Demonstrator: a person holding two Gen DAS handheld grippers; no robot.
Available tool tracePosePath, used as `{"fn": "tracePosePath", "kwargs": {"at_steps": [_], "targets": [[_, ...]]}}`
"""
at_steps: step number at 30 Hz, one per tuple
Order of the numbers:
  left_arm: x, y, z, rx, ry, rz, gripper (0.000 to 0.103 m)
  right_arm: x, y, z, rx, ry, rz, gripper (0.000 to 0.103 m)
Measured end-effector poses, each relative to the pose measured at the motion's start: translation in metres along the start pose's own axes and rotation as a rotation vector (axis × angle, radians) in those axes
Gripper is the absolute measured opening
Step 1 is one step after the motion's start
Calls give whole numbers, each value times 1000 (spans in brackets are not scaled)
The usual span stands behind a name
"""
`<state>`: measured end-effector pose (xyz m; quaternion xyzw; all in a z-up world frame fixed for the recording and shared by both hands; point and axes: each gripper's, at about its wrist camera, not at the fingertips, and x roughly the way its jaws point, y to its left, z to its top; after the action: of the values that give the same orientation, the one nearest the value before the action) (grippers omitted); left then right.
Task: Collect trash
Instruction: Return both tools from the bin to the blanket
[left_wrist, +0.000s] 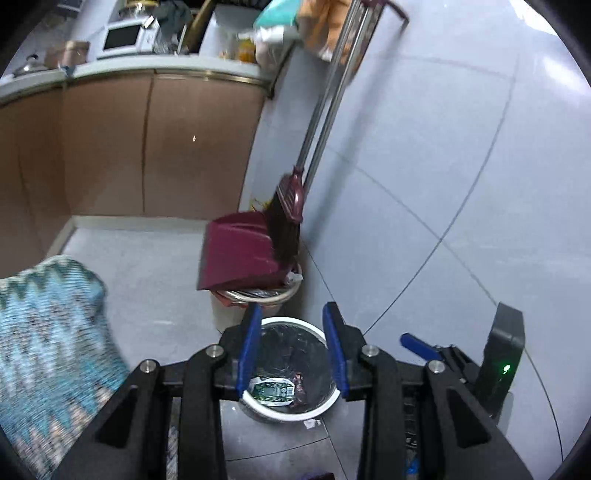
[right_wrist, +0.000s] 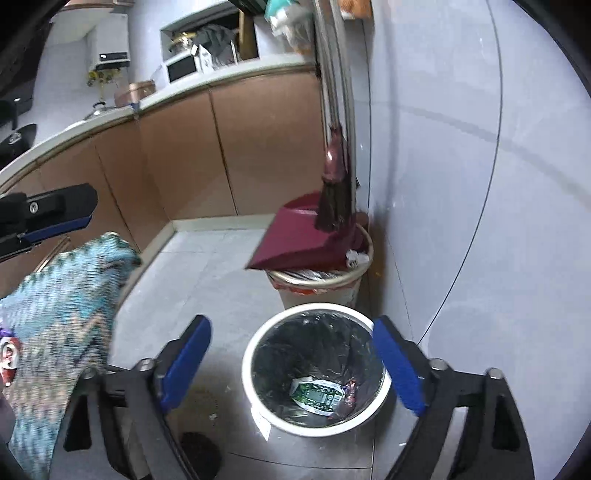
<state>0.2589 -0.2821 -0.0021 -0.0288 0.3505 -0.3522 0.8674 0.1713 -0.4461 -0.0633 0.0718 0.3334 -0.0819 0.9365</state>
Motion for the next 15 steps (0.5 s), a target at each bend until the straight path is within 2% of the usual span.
{"fn": "tracePosePath", "kwargs": {"at_steps": [9,12,15], "targets": [[-132,18,-35,6,-125,97,33,-107,67,4,-59,-117,29,97],[-175,28,-53,1,-184,148,33,-135,89,1,-76,-144,66,101],[-212,41,-73,4,-207,215,33,-156,109,-4,-104,-168,86,103]]}}
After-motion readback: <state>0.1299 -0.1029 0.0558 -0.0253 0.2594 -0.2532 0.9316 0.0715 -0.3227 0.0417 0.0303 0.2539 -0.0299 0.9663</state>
